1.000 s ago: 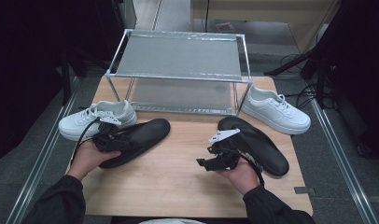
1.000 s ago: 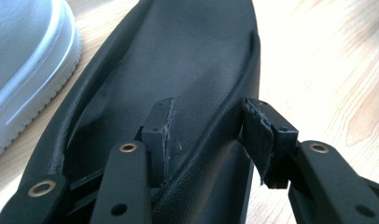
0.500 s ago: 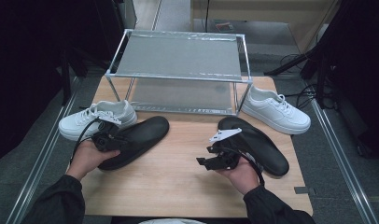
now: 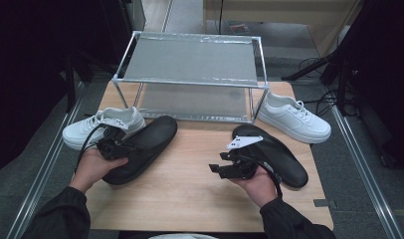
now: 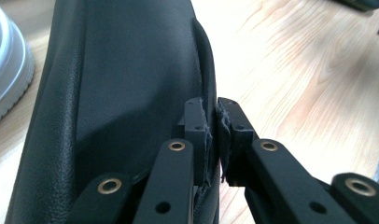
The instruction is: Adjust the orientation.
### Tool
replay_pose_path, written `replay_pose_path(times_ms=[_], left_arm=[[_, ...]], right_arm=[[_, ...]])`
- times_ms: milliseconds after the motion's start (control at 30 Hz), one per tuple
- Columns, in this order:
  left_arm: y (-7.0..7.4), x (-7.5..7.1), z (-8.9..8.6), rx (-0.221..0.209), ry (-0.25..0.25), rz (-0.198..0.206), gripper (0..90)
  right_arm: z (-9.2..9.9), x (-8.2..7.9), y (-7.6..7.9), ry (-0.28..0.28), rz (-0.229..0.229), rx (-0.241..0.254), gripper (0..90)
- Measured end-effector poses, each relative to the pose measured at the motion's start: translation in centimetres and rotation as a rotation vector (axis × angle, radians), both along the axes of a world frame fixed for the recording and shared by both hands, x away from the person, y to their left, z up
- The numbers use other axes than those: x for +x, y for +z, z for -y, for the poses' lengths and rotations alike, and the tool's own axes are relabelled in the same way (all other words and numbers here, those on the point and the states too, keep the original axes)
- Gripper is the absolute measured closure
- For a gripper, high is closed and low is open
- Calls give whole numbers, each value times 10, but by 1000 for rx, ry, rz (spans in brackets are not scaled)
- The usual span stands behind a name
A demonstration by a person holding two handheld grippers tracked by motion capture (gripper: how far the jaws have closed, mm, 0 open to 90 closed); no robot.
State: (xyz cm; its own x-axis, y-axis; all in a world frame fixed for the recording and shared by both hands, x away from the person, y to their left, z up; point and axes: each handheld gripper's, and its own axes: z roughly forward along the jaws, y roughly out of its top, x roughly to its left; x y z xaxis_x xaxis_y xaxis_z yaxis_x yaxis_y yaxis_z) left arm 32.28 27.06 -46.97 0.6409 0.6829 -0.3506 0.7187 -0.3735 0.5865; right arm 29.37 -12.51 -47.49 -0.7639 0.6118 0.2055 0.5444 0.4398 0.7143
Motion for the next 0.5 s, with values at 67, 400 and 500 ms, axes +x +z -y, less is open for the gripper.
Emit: replay_pose_path(times_ms=[67,400,500], left_arm=[[3,0,5,-13,-11,3,838],[10,8,49,-21,-111,-8,834],[10,10,67,-20,-157,-9,834]], right_arm=[[2,0,0,-5,7,2,404],[18,-9,0,-59,10,-3,397],[24,-12,0,-78,9,-2,396]])
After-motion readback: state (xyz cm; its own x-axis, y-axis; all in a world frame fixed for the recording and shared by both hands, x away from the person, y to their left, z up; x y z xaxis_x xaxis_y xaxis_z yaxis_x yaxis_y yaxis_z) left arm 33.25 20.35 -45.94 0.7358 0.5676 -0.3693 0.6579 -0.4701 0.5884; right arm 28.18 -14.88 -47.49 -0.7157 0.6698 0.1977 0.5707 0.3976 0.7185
